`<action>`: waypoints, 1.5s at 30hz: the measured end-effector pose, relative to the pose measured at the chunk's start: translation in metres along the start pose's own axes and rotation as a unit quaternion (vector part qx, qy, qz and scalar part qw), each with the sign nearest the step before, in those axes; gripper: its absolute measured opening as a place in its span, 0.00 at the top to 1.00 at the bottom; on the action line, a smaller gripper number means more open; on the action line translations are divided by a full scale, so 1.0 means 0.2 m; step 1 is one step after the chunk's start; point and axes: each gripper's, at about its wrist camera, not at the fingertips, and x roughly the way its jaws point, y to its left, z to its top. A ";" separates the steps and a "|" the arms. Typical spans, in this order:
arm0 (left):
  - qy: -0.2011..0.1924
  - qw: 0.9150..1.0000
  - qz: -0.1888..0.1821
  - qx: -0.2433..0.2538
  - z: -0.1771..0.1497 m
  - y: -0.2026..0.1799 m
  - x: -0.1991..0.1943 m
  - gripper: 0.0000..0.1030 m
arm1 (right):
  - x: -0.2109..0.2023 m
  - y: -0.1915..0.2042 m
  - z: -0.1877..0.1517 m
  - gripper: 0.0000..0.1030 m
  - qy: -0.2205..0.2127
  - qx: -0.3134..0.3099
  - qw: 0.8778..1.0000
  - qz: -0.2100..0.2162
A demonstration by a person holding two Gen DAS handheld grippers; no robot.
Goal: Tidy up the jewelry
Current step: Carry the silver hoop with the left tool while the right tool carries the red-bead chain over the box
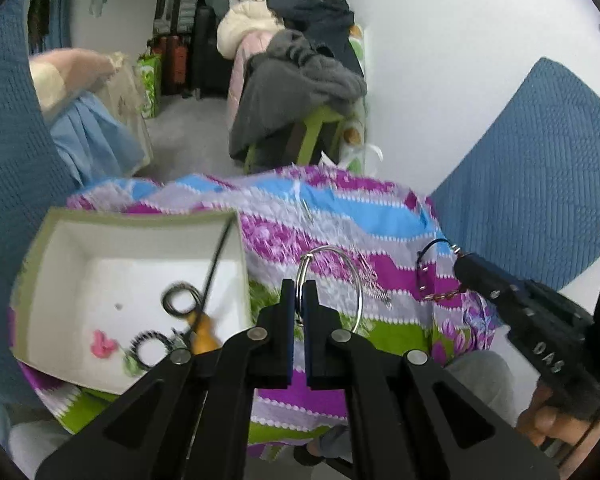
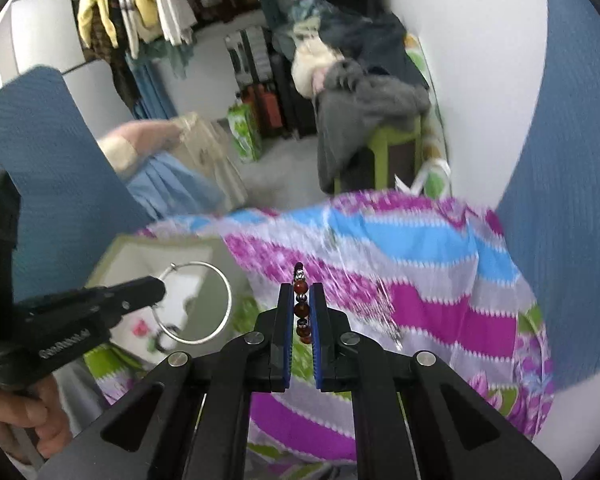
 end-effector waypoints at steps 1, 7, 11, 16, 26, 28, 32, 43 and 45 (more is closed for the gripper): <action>-0.004 1.000 0.002 0.002 0.02 0.01 -0.02 0.97 | -0.02 0.02 0.03 0.94 -0.006 -0.003 1.000 0.000; -0.031 0.999 0.005 0.011 0.16 0.08 -0.19 0.97 | -0.09 0.16 0.21 0.94 -0.031 -0.012 0.999 0.016; -0.046 0.999 0.017 0.017 0.22 0.15 -0.28 0.97 | -0.12 0.28 0.30 0.94 -0.046 -0.014 0.998 0.030; -0.045 0.998 0.036 0.004 0.21 0.32 -0.32 0.97 | -0.05 0.42 0.33 0.94 -0.038 -0.011 0.998 0.058; -0.008 0.997 0.067 -0.037 -0.01 0.63 -0.20 0.97 | 0.22 0.67 0.12 0.94 0.047 -0.034 0.995 0.086; 0.000 0.997 0.064 -0.046 -0.06 0.67 -0.17 0.97 | 0.28 0.70 0.07 0.94 0.066 -0.038 0.993 0.085; 0.013 0.996 0.071 -0.046 -0.12 0.71 -0.12 0.97 | 0.37 0.70 -0.02 0.94 0.095 -0.030 0.991 0.090; 0.044 0.995 0.064 -0.058 -0.20 0.74 -0.01 0.96 | 0.52 0.71 -0.16 0.94 0.143 -0.031 0.984 0.098; 0.043 0.995 0.064 -0.058 -0.20 0.74 -0.01 0.96 | 0.51 0.70 -0.16 0.92 0.146 -0.027 0.983 0.107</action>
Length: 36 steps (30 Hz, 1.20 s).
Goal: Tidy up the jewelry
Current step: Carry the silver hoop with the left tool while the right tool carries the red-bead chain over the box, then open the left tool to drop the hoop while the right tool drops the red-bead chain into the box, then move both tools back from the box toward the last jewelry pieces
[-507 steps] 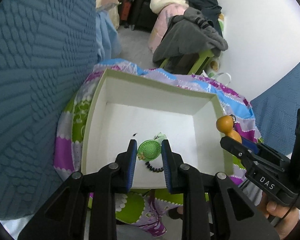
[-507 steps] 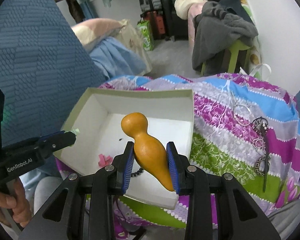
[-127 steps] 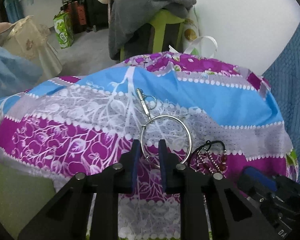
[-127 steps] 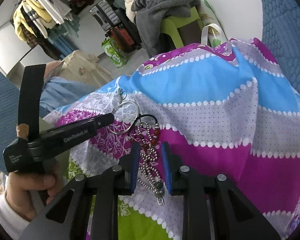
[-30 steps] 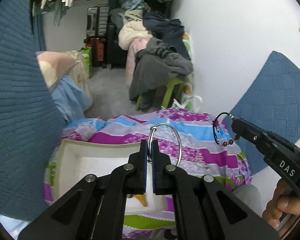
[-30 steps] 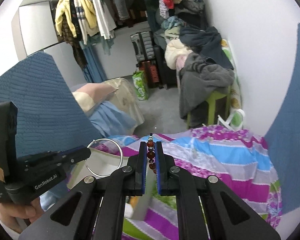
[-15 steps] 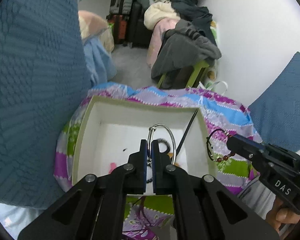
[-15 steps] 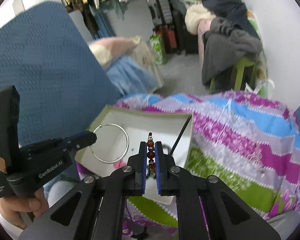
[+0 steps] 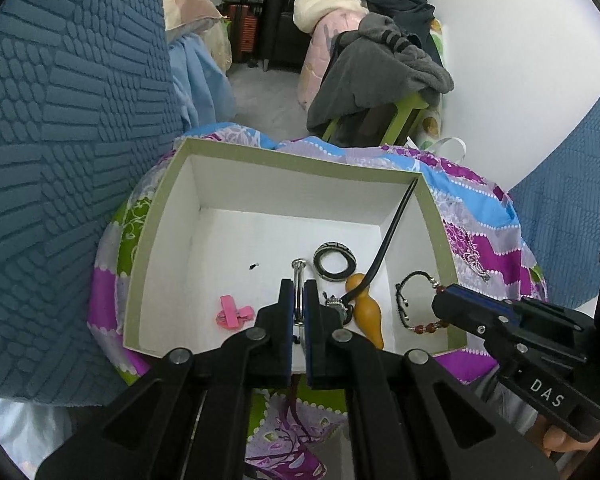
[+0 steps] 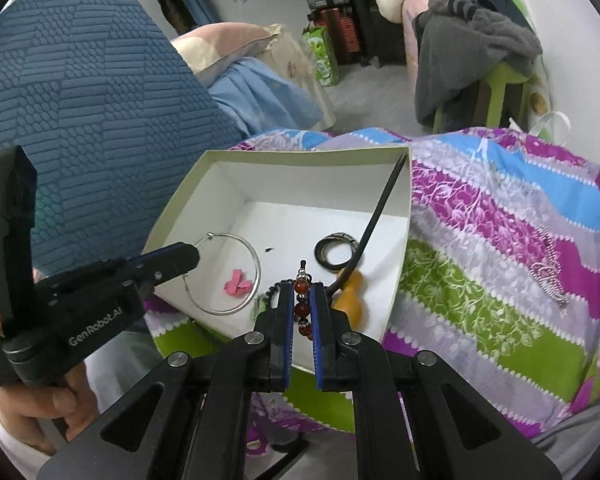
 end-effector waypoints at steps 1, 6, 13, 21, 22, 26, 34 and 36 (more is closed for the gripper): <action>-0.002 1.000 0.002 -0.002 0.00 0.00 0.00 0.96 | -0.01 0.00 0.00 0.86 -0.001 0.000 1.000 0.002; -0.008 1.000 0.000 -0.019 0.03 -0.02 -0.03 0.88 | -0.10 -0.02 0.03 0.75 -0.024 -0.005 1.000 0.014; -0.050 0.999 -0.014 0.000 0.08 -0.19 -0.13 0.60 | -0.40 -0.11 0.06 0.75 -0.100 -0.033 0.994 -0.001; -0.069 0.995 -0.066 0.026 0.14 -0.49 -0.14 0.60 | -0.62 -0.39 0.01 0.75 -0.154 -0.029 0.986 -0.048; -0.068 0.995 -0.073 0.028 0.14 -0.53 -0.13 0.60 | -0.63 -0.44 0.00 0.75 -0.157 -0.025 0.986 -0.056; -0.055 0.992 -0.107 0.033 0.18 -0.69 -0.03 0.60 | -0.61 -0.64 -0.06 0.75 -0.153 -0.007 0.985 -0.077; 0.007 0.990 -0.142 0.021 0.30 -0.96 0.31 0.63 | -0.43 -0.98 -0.17 0.72 -0.116 0.023 0.989 -0.093; 0.026 0.990 -0.134 0.021 0.33 -1.00 0.42 0.63 | -0.38 -1.05 -0.18 0.72 -0.108 0.032 0.989 -0.092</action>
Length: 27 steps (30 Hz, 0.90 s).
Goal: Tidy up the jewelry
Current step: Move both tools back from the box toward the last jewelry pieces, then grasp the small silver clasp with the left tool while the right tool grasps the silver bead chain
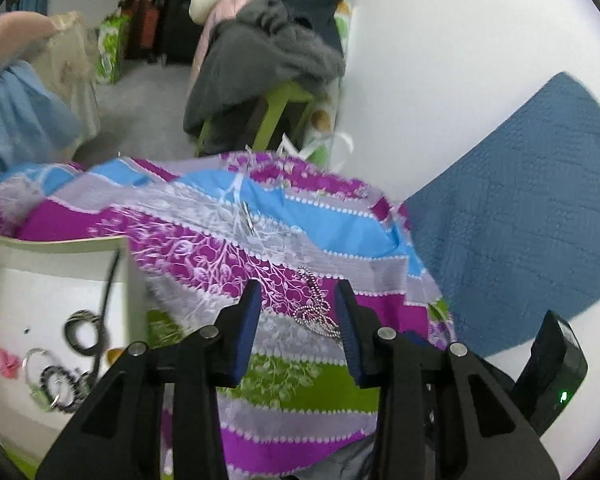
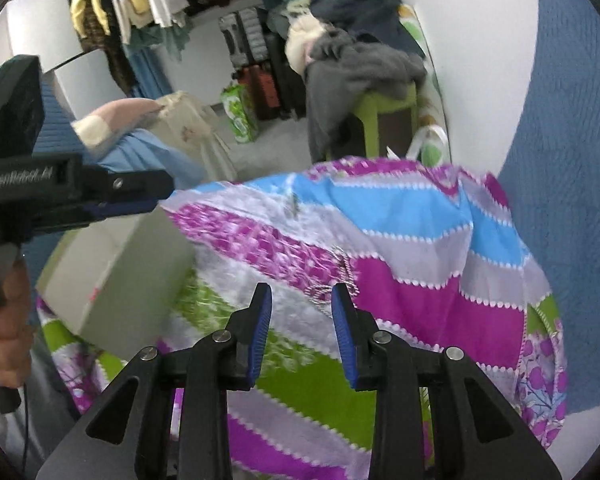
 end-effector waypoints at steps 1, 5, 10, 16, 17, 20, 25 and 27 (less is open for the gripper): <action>0.008 1.000 0.006 0.001 0.02 -0.01 0.05 0.63 | 0.05 -0.03 0.00 0.72 0.010 0.002 1.000 0.003; 0.036 0.999 0.024 0.001 0.09 -0.01 0.26 0.63 | 0.19 -0.10 -0.03 0.72 0.028 0.004 1.000 0.010; 0.069 0.997 0.039 -0.023 0.17 0.05 0.49 0.68 | 0.40 -0.16 -0.05 0.72 0.061 0.004 0.998 0.018; 0.093 0.993 0.068 -0.032 0.26 0.10 0.71 0.74 | 0.53 -0.19 0.00 0.72 0.069 -0.016 0.997 0.009; 0.094 0.993 0.071 -0.032 0.28 0.10 0.74 0.74 | 0.55 -0.20 -0.01 0.72 0.075 -0.017 0.997 0.010; 0.096 0.991 0.086 -0.036 0.32 0.12 0.82 0.74 | 0.58 -0.19 -0.01 0.72 0.084 -0.031 0.996 0.007; 0.097 0.987 0.122 -0.029 0.35 0.12 0.92 0.75 | 0.60 -0.14 -0.03 0.72 0.084 -0.075 0.993 -0.020; 0.097 0.985 0.138 -0.023 0.35 0.12 0.95 0.75 | 0.60 -0.12 -0.04 0.76 0.082 -0.086 0.992 -0.030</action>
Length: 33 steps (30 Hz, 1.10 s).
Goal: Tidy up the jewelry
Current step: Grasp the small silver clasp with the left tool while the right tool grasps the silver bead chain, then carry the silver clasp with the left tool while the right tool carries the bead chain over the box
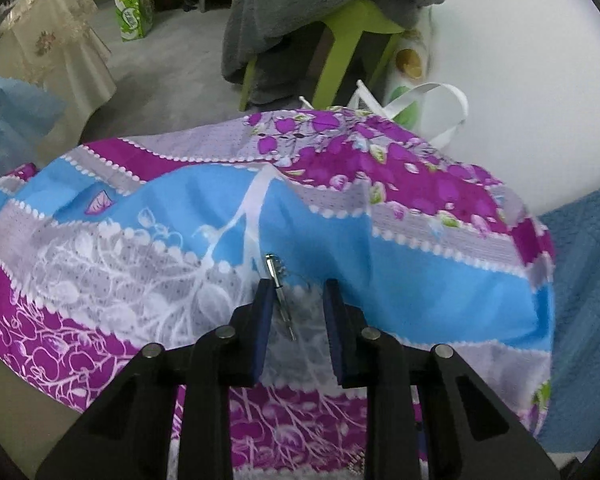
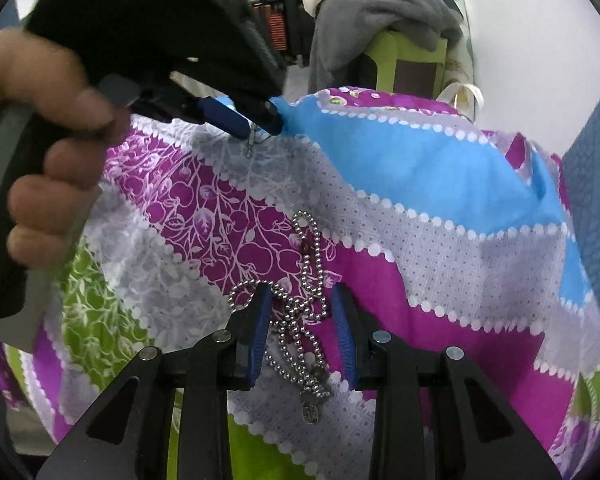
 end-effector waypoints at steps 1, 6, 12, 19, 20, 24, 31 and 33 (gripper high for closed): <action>-0.005 1.000 0.007 0.004 0.00 -0.01 0.00 0.76 | 0.00 0.00 0.00 0.86 0.000 0.002 1.000 0.000; -0.015 0.998 0.041 0.033 -0.02 -0.06 0.02 0.77 | 0.00 -0.05 0.00 0.94 0.006 0.042 0.999 0.018; -0.012 0.998 0.044 0.050 -0.05 -0.09 0.01 0.83 | 0.00 -0.11 0.02 0.95 0.004 0.087 0.995 0.054; -0.020 0.999 0.006 0.047 -0.16 -0.08 -0.12 0.83 | -0.08 -0.14 0.01 0.95 -0.023 0.116 0.989 0.086; -0.023 0.999 0.002 0.046 -0.17 -0.08 -0.14 0.83 | -0.09 -0.14 0.00 0.95 -0.025 0.118 0.989 0.089; -0.035 0.998 -0.015 0.048 -0.24 -0.05 -0.26 0.83 | -0.14 -0.14 -0.01 0.95 -0.036 0.122 0.987 0.099; -0.058 0.996 -0.028 0.060 -0.43 0.00 -0.46 0.83 | -0.24 -0.09 0.00 0.95 -0.055 0.105 0.988 0.096; -0.060 0.996 -0.034 0.059 -0.47 0.02 -0.50 0.83 | -0.28 -0.06 -0.01 0.95 -0.058 0.099 0.990 0.085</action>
